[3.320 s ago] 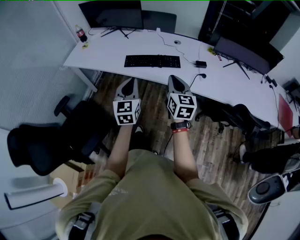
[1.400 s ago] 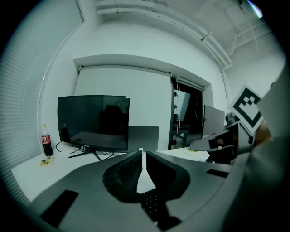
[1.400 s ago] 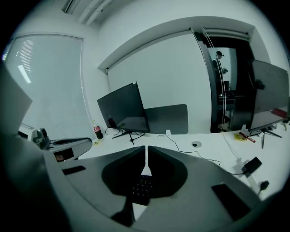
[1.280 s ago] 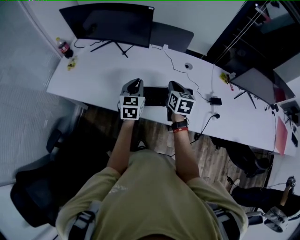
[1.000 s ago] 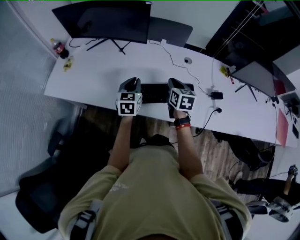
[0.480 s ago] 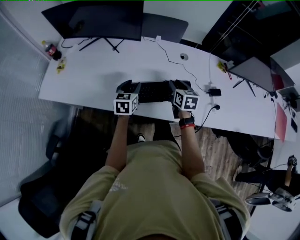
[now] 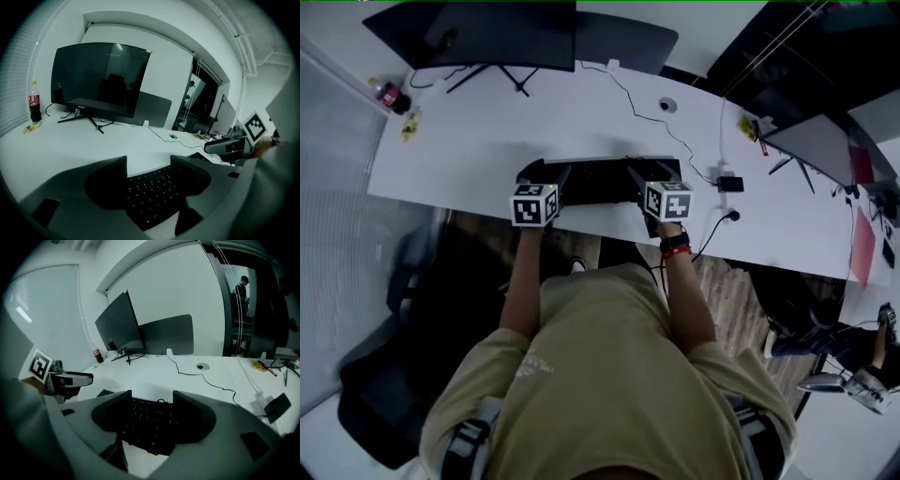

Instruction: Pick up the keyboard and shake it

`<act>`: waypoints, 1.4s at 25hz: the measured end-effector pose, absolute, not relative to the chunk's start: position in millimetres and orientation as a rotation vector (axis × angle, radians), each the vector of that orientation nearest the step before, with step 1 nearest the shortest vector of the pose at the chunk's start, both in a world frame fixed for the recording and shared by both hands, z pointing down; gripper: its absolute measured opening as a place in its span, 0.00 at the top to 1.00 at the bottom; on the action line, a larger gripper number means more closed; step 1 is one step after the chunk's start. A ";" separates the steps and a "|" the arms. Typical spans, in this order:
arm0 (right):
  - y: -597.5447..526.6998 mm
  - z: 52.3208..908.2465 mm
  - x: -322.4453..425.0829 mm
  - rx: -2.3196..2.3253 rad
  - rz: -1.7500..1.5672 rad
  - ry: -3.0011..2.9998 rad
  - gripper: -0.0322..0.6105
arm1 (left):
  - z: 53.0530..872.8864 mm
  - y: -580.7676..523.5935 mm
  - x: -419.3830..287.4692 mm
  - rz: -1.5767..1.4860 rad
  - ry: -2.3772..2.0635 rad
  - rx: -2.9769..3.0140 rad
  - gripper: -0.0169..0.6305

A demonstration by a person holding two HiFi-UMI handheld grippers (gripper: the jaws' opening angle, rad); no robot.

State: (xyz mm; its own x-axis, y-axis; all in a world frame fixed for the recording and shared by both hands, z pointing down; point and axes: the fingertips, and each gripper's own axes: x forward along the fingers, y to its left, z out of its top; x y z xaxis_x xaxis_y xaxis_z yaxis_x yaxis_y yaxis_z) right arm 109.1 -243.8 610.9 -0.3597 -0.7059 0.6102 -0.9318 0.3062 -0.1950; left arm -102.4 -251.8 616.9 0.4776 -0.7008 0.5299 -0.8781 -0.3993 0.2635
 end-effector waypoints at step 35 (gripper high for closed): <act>-294.7 688.2 222.2 1.451 0.862 -1.969 0.36 | 699.7 -277.8 -104.6 0.677 -1.209 2.027 0.32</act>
State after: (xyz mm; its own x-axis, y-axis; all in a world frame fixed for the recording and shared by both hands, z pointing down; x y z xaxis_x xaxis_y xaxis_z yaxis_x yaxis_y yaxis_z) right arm 222.2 -294.7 688.2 -0.2734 -0.6141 0.7403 -0.9605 0.2153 -0.1761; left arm -104.6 -277.8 699.7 0.4352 -0.5464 0.7156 -0.8956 -0.3439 0.2821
